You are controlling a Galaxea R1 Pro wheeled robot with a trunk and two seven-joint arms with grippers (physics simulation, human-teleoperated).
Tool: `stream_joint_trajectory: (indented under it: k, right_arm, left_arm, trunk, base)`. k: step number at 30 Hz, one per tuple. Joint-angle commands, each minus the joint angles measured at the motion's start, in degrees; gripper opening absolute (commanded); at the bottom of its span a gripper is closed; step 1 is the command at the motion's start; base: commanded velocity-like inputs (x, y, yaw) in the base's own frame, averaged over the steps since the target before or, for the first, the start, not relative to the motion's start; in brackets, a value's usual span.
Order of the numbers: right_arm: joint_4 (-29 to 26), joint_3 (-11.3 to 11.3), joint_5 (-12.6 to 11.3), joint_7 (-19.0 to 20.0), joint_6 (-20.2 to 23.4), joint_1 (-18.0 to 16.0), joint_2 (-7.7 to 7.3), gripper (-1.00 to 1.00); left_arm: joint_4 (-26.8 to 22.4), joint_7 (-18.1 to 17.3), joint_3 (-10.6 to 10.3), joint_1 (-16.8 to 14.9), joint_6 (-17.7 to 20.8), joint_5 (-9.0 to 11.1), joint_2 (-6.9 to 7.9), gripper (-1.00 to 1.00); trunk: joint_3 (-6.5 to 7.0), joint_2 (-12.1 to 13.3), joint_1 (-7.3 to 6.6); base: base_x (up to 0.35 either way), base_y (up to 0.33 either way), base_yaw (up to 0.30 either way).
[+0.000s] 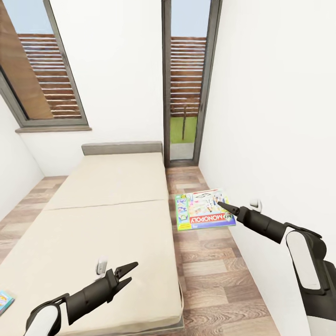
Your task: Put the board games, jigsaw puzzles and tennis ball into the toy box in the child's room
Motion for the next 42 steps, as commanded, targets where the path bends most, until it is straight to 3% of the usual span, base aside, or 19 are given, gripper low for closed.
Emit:
stream_joint_trajectory:
  k: [1, 30, 42]
  right_arm:
    - [0.0, -0.07, 0.11, 0.29, 0.26, -0.02, 0.0, -1.0]
    - [-1.44, 0.8, -0.12, 0.55, 0.68, 0.2, -0.03, -1.0]
    - [-2.06, 1.18, -0.32, 0.55, 0.78, 0.66, -0.03, -1.0]
  left_arm:
    - [0.27, -0.35, 0.07, -0.05, 0.23, -0.36, -0.01, 1.0]
    - [3.86, -0.43, -0.15, -0.04, 0.04, -0.46, -0.39, 1.0]
    - [3.9, -0.43, -0.13, -0.03, 0.03, -0.45, -0.45, 1.0]
  trunk:
    - [-0.09, -0.11, 0.03]
    - [0.02, -0.11, 0.03]
    - [0.02, -0.11, 0.03]
  base:
    - [0.0, 0.0, -0.003]
    - [0.0, 0.0, 0.003]
    - [0.0, 0.0, 0.196]
